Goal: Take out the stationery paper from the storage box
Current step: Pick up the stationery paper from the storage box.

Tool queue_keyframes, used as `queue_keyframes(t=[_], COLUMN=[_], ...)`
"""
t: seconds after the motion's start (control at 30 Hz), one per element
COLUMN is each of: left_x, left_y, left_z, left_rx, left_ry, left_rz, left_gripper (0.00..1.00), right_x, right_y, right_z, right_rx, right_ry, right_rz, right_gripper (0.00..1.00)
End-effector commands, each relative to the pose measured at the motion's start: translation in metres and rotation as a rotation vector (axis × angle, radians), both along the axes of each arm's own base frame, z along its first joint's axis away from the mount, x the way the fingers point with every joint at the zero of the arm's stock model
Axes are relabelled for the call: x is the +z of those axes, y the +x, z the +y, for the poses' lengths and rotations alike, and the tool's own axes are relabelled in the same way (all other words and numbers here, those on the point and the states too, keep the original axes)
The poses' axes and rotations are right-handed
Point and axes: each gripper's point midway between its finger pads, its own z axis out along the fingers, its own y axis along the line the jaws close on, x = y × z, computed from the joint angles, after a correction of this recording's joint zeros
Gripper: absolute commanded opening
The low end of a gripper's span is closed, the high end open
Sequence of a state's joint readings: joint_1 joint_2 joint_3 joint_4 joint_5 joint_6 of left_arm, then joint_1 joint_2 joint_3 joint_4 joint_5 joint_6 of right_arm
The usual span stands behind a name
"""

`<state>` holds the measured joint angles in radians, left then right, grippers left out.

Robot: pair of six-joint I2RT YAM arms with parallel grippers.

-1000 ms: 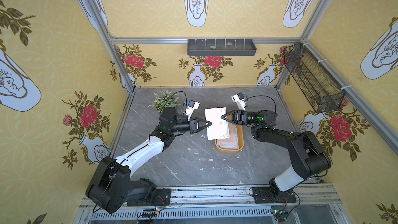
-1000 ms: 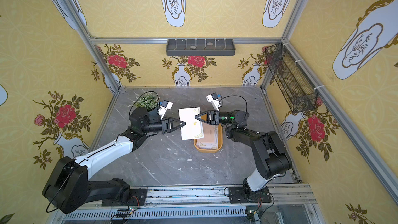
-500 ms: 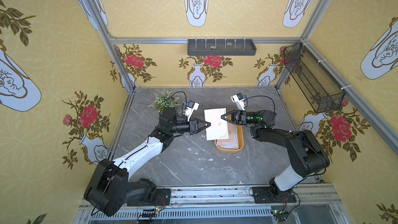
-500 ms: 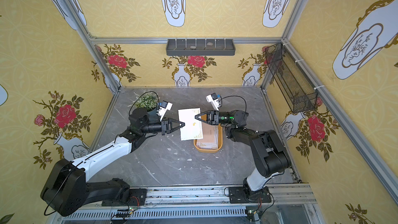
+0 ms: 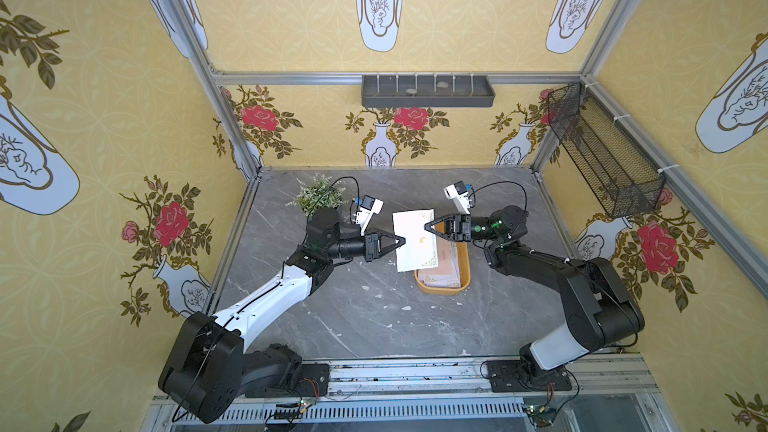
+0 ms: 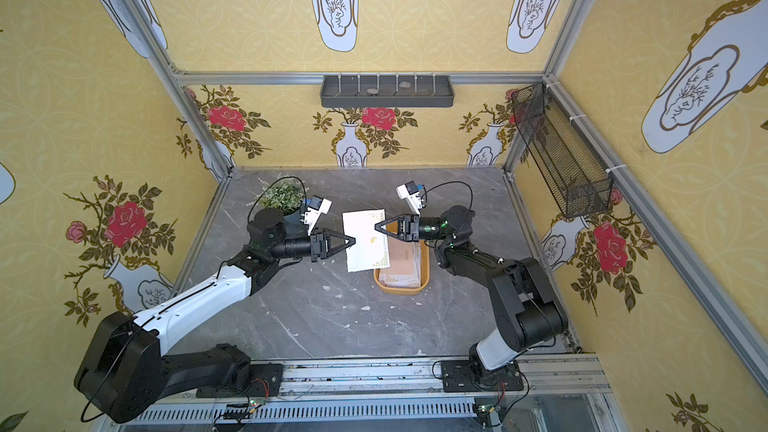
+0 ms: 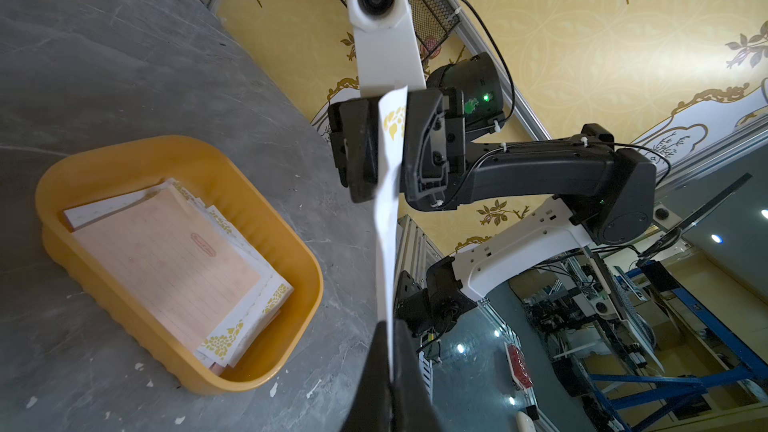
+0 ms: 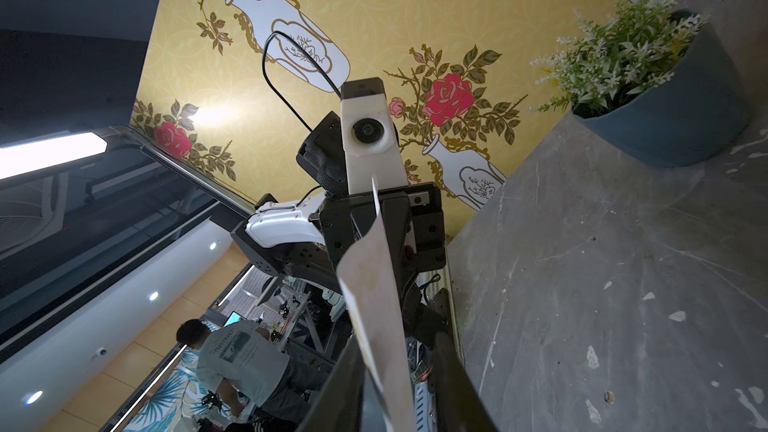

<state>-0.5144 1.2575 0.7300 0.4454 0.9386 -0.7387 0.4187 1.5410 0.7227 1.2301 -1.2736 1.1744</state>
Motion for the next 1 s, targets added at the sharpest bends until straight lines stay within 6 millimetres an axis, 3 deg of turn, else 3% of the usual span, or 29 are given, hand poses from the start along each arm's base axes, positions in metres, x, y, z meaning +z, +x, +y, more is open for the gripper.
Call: queue_keyframes(t=[0.0, 0.03, 0.07, 0.13, 0.17, 0.2, 0.23, 0.27, 0.4, 0.6, 0.67, 0.73, 0.87, 0.93, 0.97], left_x=[0.001, 0.001, 0.001, 0.001, 0.001, 0.002, 0.003, 0.003, 0.003, 0.004, 0.003, 0.001, -0.001, -0.002, -0.003], left_y=[0.003, 0.005, 0.005, 0.005, 0.006, 0.006, 0.006, 0.006, 0.005, 0.002, 0.002, 0.001, 0.001, 0.001, 0.002], left_z=[0.002, 0.003, 0.003, 0.004, 0.004, 0.004, 0.005, 0.006, 0.011, 0.021, 0.022, 0.023, 0.026, 0.027, 0.028], left_rx=[0.016, 0.025, 0.026, 0.027, 0.028, 0.029, 0.029, 0.033, 0.046, 0.075, 0.080, 0.082, 0.091, 0.098, 0.101], left_ry=[0.006, 0.009, 0.010, 0.010, 0.011, 0.012, 0.012, 0.014, 0.026, 0.039, 0.043, 0.045, 0.051, 0.055, 0.059], left_rz=[-0.024, -0.022, -0.021, -0.022, -0.021, -0.021, -0.023, -0.025, -0.029, -0.046, -0.044, -0.039, -0.036, -0.038, -0.037], left_gripper=[0.00, 0.00, 0.00, 0.00, 0.00, 0.00, 0.00, 0.00, 0.00, 0.00, 0.00, 0.00, 0.00, 0.00, 0.00], right_x=[-0.016, -0.020, -0.025, -0.027, -0.029, -0.030, -0.031, -0.033, -0.035, -0.032, -0.032, -0.033, -0.033, -0.033, -0.032], right_y=[0.000, 0.001, -0.001, -0.010, -0.010, -0.009, -0.008, -0.007, -0.006, -0.005, -0.005, -0.005, -0.005, -0.004, -0.005], right_z=[0.011, 0.015, 0.019, 0.027, 0.030, 0.030, 0.030, 0.029, 0.027, 0.024, 0.024, 0.024, 0.024, 0.024, 0.024], right_rx=[-0.018, -0.037, -0.043, -0.021, -0.024, -0.033, -0.040, -0.046, -0.057, -0.066, -0.068, -0.075, -0.075, -0.079, -0.074], right_ry=[-0.076, -0.110, -0.145, -0.180, -0.195, -0.200, -0.203, -0.208, -0.212, -0.207, -0.208, -0.212, -0.212, -0.215, -0.213], right_rz=[-0.004, -0.002, -0.009, -0.042, -0.042, -0.040, -0.032, -0.024, -0.019, -0.030, -0.029, -0.026, -0.026, -0.025, -0.028], right_gripper=[0.10, 0.47, 0.48, 0.10, 0.01, 0.07, 0.26, 0.29, 0.24, 0.00, 0.00, 0.14, 0.06, 0.21, 0.09])
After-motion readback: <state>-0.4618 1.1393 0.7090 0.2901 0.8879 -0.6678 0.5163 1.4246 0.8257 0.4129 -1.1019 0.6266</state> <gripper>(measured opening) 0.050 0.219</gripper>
